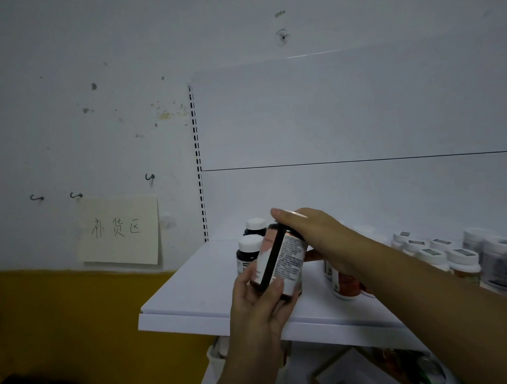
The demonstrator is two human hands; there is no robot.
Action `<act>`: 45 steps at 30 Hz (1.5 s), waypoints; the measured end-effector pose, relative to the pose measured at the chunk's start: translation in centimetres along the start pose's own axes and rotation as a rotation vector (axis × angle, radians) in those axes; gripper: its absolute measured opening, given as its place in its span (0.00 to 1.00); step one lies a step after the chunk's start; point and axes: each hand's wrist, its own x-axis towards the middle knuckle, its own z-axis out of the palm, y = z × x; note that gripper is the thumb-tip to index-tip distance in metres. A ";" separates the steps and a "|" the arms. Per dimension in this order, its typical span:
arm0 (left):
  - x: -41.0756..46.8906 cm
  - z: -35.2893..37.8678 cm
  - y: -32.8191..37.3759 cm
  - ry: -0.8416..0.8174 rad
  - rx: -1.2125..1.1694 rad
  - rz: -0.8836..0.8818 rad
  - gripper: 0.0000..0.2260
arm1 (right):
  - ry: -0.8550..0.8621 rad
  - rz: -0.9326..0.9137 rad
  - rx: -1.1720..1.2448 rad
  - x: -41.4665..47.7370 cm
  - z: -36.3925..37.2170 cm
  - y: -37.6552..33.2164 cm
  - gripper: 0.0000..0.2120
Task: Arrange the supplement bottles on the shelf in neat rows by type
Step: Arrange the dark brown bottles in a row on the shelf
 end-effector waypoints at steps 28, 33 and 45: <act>-1.2 2.4 -1.1 0.113 0.800 0.379 0.29 | -0.016 -0.148 0.026 -1.9 -1.7 2.1 0.21; -0.6 3.0 0.2 0.001 0.893 0.379 0.20 | -0.037 -0.124 0.201 -1.0 -2.9 2.1 0.22; 4.6 5.1 8.4 -0.090 0.932 0.543 0.18 | -0.099 -0.442 0.111 2.9 -4.2 -4.1 0.07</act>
